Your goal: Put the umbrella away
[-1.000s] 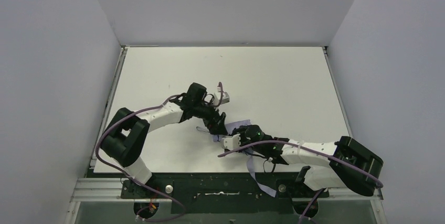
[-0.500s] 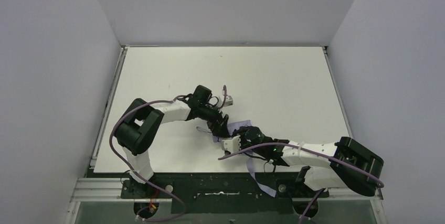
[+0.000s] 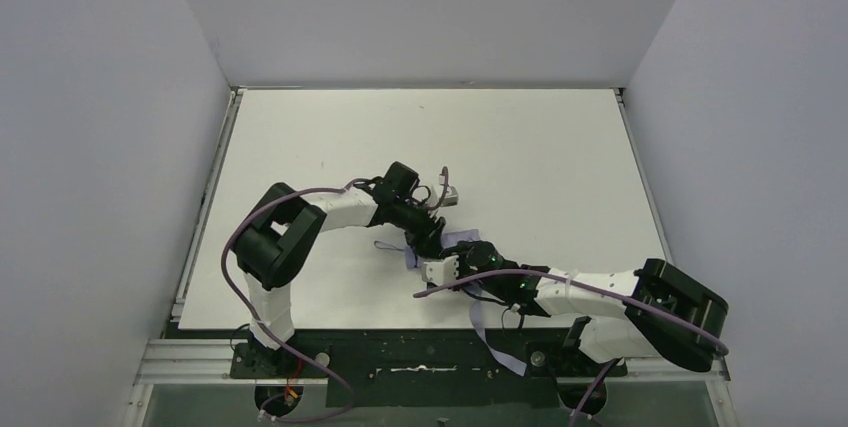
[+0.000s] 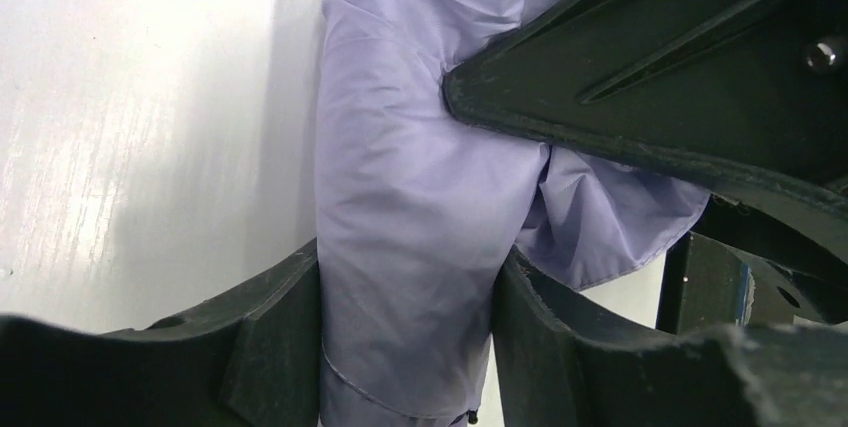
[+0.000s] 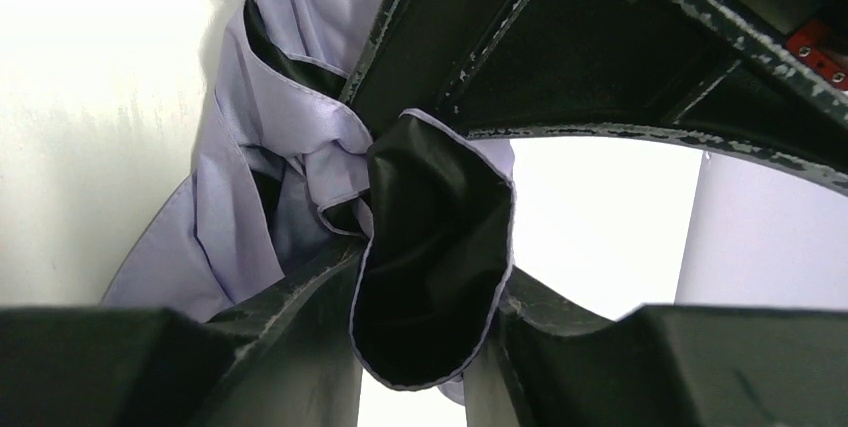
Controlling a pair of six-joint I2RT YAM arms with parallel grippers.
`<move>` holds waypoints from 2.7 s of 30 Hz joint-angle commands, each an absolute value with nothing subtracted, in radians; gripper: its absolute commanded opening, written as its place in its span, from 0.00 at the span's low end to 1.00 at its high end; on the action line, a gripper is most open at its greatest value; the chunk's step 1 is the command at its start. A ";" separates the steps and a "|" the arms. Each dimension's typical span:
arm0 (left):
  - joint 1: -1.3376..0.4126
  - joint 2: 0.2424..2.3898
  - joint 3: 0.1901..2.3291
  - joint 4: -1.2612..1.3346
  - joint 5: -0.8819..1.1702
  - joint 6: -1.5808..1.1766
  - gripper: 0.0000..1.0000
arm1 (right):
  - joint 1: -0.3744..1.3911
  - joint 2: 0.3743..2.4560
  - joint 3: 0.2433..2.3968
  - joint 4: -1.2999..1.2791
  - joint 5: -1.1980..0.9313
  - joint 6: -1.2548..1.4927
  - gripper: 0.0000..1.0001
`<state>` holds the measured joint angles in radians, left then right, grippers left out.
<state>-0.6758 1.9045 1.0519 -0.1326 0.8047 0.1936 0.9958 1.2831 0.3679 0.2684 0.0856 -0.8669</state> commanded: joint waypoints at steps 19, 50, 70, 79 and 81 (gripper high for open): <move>-0.695 1.953 1.119 -0.308 0.664 0.232 0.00 | 0.996 0.777 0.602 -0.235 0.301 -0.045 0.74; -0.701 1.855 1.058 -0.210 0.437 0.050 0.00 | 0.959 1.021 0.442 -0.485 0.246 1.144 0.41; -0.643 1.843 1.067 -0.199 0.278 -0.042 0.00 | 0.973 0.892 0.323 -0.023 -0.581 1.193 0.00; -0.588 1.827 1.065 -0.158 0.280 -0.110 0.00 | 0.986 0.760 0.320 -0.133 -0.597 1.216 0.00; -0.570 1.817 1.056 -0.134 0.288 -0.137 0.00 | 0.991 0.745 0.293 -0.210 -0.569 1.209 0.00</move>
